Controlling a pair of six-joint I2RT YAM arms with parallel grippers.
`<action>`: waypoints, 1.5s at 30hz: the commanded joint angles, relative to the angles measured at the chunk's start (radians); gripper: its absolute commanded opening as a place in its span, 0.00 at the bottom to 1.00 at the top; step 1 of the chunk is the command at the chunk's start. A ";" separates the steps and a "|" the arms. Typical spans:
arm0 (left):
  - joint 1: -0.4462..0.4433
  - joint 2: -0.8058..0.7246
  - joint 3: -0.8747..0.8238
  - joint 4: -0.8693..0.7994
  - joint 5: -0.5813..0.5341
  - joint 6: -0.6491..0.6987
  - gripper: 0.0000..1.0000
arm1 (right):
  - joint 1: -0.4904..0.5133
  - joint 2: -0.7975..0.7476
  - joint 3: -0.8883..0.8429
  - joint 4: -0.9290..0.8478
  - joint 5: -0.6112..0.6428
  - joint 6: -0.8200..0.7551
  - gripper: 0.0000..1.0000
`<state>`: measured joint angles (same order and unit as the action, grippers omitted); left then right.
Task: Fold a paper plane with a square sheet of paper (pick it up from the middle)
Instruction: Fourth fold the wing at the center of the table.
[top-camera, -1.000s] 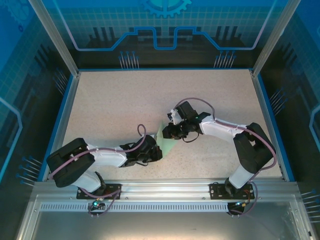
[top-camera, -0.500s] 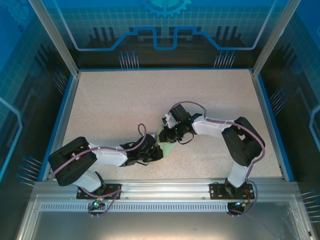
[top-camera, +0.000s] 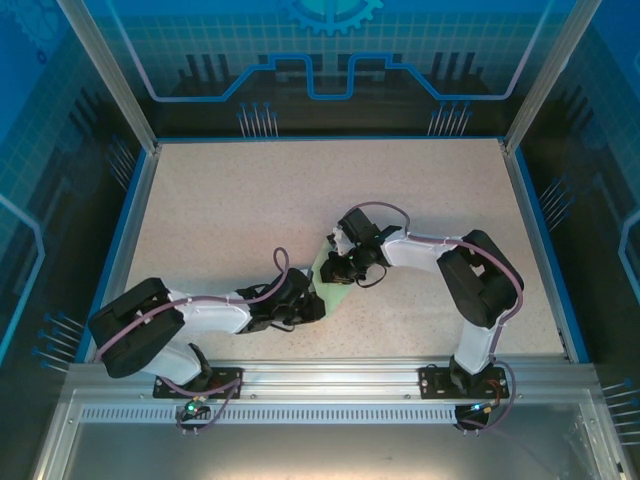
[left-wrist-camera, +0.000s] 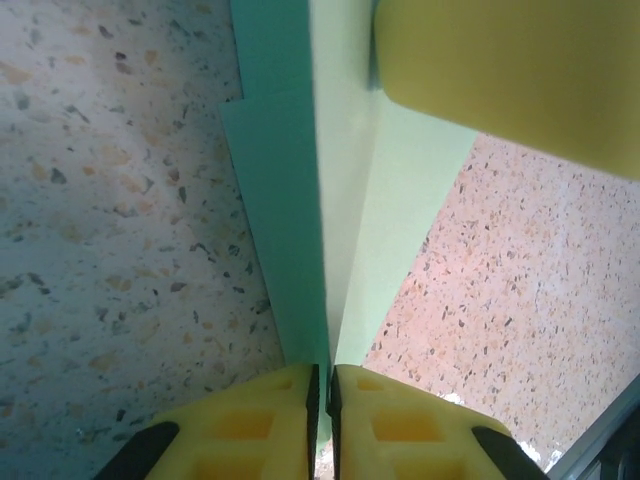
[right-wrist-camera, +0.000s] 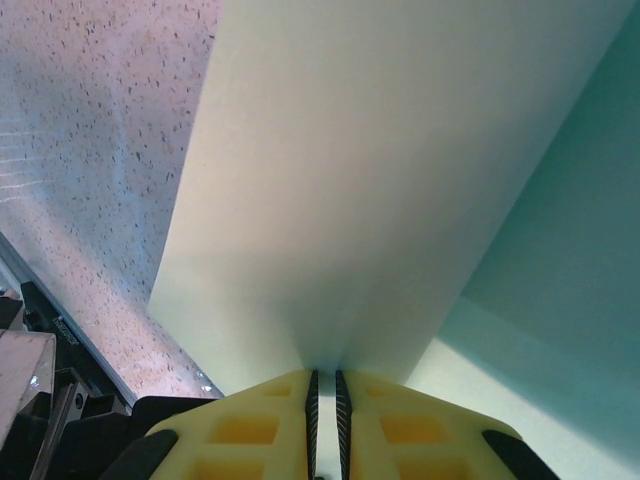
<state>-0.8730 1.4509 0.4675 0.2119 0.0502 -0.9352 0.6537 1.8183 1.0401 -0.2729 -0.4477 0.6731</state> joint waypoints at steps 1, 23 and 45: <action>0.005 -0.015 -0.017 -0.049 0.014 0.026 0.13 | -0.010 0.016 0.028 -0.028 0.010 0.004 0.16; 0.029 0.049 -0.001 -0.036 0.061 0.032 0.00 | 0.004 -0.068 -0.006 0.014 -0.147 -0.026 0.19; 0.031 0.033 -0.005 -0.054 0.064 0.053 0.12 | -0.012 0.083 0.090 -0.060 0.035 -0.011 0.18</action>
<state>-0.8406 1.4830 0.4702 0.2165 0.1131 -0.9085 0.6518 1.8729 1.1080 -0.2989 -0.4515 0.6647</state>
